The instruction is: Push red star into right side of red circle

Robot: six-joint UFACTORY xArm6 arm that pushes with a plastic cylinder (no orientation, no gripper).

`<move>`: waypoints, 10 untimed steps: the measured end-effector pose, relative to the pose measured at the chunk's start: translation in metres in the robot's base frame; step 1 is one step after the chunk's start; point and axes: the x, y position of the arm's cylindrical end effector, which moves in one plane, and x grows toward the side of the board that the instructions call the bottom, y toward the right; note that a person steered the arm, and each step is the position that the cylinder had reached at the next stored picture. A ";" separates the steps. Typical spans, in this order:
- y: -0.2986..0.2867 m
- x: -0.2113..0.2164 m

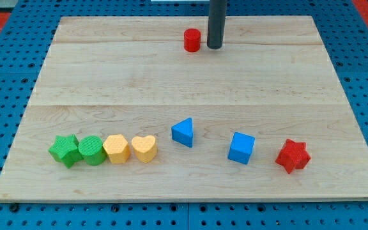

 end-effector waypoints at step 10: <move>0.088 0.214</move>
